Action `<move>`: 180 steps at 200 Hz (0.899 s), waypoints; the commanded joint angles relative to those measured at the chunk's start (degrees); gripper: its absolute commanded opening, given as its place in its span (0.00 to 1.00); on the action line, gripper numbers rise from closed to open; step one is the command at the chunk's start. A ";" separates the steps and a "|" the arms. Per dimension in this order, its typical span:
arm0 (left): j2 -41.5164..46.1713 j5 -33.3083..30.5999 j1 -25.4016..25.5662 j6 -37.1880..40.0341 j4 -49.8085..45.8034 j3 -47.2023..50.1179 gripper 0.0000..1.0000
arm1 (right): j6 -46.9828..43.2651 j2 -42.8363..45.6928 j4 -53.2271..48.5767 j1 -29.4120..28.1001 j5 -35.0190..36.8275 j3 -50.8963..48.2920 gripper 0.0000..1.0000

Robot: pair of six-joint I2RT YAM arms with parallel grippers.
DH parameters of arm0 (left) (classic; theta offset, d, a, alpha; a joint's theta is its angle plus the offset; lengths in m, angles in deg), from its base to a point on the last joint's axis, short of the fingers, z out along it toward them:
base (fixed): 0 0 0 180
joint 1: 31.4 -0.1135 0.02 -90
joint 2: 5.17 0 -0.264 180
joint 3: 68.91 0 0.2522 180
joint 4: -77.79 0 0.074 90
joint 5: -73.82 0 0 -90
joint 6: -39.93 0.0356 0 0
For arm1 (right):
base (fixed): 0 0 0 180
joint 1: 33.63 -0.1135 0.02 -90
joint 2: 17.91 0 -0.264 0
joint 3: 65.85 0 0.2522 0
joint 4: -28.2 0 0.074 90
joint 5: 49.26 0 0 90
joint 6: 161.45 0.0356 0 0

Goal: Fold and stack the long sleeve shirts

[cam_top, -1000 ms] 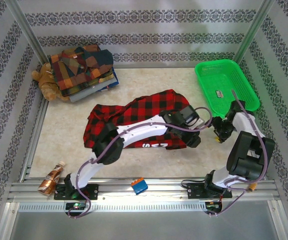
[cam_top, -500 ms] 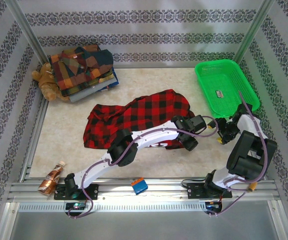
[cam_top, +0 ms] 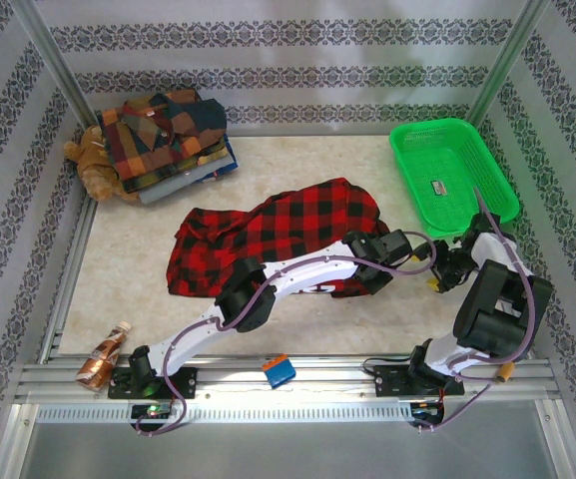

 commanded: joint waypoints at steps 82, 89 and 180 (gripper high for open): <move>20.40 1.41 -3.76 -2.60 13.60 18.76 0.00 | 4.60 8.14 0.65 -7.16 -5.72 -6.87 0.67; 21.63 1.49 -4.18 -3.00 14.55 20.14 0.00 | 5.16 8.96 0.82 -8.65 -5.81 -7.78 0.65; 26.99 2.02 -5.77 -2.52 16.92 24.32 0.00 | 18.63 11.54 10.98 -26.52 -6.08 -15.23 0.39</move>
